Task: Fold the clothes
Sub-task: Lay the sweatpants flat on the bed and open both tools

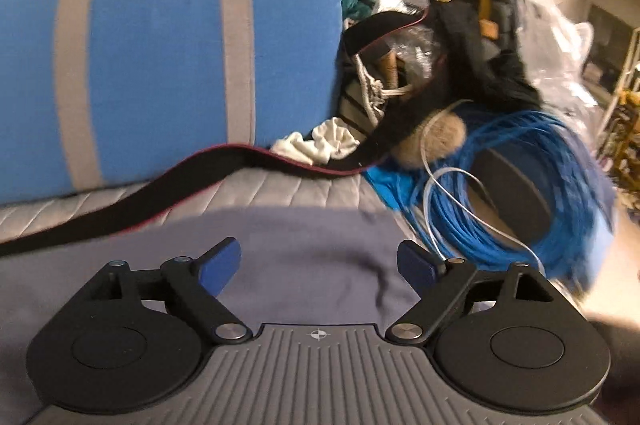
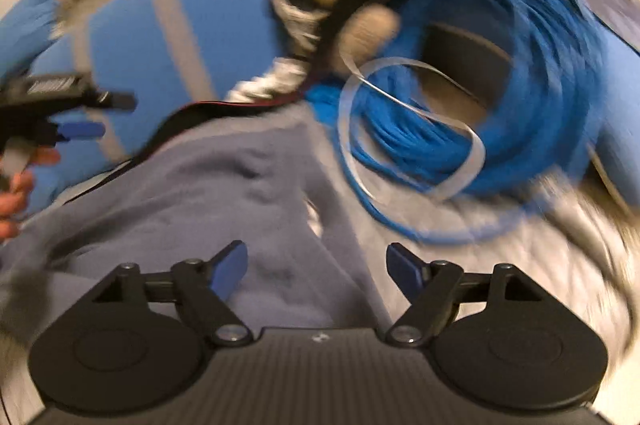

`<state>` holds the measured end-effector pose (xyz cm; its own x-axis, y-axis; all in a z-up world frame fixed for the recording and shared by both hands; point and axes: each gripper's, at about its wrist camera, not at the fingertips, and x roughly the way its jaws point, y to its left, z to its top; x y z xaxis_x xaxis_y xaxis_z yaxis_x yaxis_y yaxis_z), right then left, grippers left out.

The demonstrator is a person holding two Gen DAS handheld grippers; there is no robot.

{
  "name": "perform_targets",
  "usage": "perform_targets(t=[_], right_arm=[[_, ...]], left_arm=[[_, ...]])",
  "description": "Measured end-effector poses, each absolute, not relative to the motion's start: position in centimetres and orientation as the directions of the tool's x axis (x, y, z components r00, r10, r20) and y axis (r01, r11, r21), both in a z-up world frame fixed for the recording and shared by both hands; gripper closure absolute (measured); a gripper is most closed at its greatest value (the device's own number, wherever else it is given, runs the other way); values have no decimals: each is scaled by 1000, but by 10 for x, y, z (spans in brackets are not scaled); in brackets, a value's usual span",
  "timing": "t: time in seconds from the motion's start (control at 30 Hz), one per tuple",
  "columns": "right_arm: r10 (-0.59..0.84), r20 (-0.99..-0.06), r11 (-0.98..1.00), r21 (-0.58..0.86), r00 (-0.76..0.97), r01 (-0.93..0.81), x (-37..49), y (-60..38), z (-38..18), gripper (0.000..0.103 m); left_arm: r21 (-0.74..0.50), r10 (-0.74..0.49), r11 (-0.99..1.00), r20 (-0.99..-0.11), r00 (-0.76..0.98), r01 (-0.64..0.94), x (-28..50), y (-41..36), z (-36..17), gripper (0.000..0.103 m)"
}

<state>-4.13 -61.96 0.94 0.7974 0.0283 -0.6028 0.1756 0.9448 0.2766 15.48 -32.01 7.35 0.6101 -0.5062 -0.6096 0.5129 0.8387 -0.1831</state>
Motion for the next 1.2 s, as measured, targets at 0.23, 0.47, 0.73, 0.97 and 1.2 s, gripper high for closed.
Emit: perform_targets(t=[0.23, 0.47, 0.73, 0.97, 1.2], right_arm=[[178, -606, 966, 259, 775, -20, 7, -615, 4, 28], [220, -678, 957, 291, 702, -18, 56, -624, -19, 42], [181, -720, 975, 222, 670, -24, 71, -616, -25, 98], [80, -695, 983, 174, 715, 59, 74, -630, -1, 97], [-17, -757, 994, 59, 653, 94, 91, -622, -23, 49]], left_arm=[[-220, -533, 829, -586, 610, 514, 90, -223, 70, 16], [-191, -495, 858, -560, 665, 477, 55, -155, 53, 15], [-144, -460, 871, -574, 677, 470, 49, -152, 51, 15], [-174, -493, 854, -571, 656, 490, 49, -152, 46, 15], [-131, -450, 871, -596, 665, 473, 43, -146, 37, 15]])
